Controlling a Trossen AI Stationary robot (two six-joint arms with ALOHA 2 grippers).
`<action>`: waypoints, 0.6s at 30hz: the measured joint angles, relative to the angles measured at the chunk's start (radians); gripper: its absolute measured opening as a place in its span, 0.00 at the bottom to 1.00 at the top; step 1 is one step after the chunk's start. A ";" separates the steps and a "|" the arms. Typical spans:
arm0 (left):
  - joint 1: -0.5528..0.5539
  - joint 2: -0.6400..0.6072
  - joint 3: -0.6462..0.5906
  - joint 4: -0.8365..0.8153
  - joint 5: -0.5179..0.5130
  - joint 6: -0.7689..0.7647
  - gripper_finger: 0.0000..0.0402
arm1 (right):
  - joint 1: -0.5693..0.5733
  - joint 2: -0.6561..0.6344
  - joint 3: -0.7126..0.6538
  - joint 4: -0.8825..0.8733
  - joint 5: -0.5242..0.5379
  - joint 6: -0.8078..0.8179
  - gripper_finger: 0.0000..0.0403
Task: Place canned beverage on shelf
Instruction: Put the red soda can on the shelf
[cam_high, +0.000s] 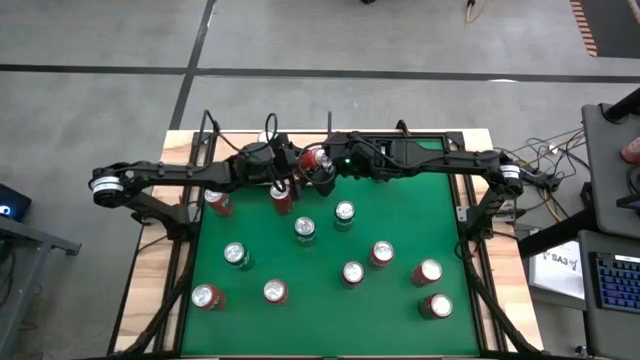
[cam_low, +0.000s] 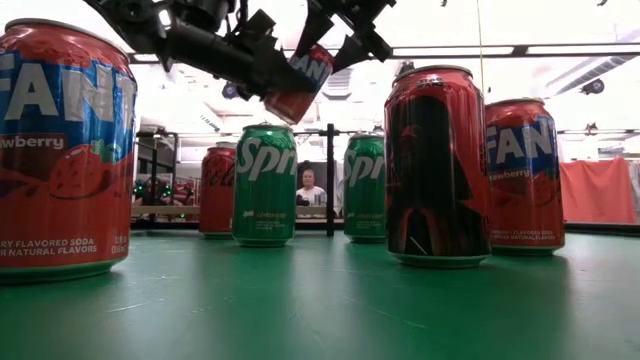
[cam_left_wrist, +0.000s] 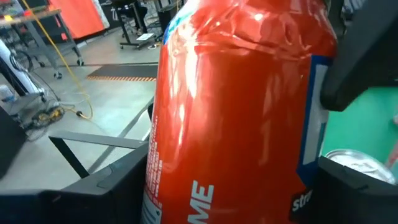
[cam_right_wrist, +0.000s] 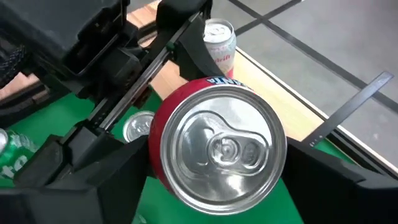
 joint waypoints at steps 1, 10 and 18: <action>0.000 -0.011 -0.001 -0.019 -0.003 -0.010 0.72 | 0.000 -0.003 0.000 0.002 0.008 0.004 0.87; -0.001 -0.144 -0.051 -0.108 -0.024 -0.042 0.72 | 0.000 -0.050 0.001 0.017 0.021 -0.057 0.94; -0.009 -0.377 -0.247 0.019 -0.033 -0.084 0.72 | 0.002 -0.084 -0.019 0.029 0.076 -0.164 0.95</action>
